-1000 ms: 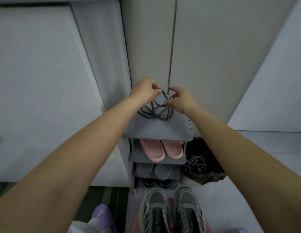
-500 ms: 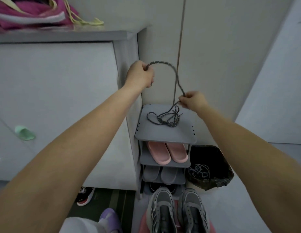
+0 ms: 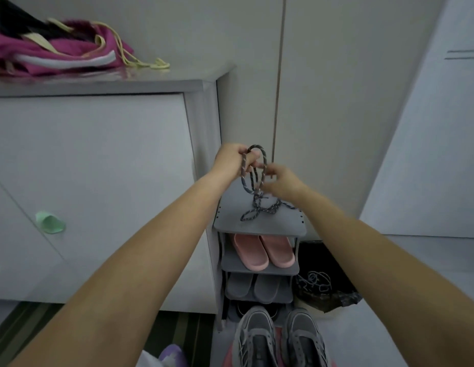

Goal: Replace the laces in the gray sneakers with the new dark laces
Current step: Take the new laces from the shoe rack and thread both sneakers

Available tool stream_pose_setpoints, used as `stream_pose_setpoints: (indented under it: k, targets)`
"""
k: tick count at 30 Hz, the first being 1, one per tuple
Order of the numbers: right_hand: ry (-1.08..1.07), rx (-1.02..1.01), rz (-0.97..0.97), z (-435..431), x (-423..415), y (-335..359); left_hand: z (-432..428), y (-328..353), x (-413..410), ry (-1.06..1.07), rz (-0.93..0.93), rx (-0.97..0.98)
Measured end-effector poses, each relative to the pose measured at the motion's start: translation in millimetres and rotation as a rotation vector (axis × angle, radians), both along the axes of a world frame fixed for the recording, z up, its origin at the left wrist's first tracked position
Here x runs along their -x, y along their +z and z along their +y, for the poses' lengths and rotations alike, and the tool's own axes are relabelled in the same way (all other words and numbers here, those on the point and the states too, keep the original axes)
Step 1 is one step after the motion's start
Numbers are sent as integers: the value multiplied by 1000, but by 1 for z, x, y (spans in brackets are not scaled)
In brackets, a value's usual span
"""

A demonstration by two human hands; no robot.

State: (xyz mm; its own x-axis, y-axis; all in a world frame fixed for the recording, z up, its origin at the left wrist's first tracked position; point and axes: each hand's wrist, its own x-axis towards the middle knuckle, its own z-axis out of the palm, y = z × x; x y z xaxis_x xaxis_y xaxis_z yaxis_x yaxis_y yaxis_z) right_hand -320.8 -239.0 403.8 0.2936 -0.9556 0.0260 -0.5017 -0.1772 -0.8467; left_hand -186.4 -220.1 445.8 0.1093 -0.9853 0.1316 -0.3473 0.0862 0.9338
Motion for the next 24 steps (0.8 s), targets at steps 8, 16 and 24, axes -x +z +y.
stream_pose_setpoints:
  k: [8, 16, 24]
  targets:
    - [-108, -3, 419, -10, -1, -51, 1, -3, -24, 104, 149, 63]
    - [-176, -21, -45, -35, 8, -12, -4, -15, -30, 142, -336, 23]
    - [-97, 88, -500, -34, -2, 65, 2, -18, -25, 124, -416, -67]
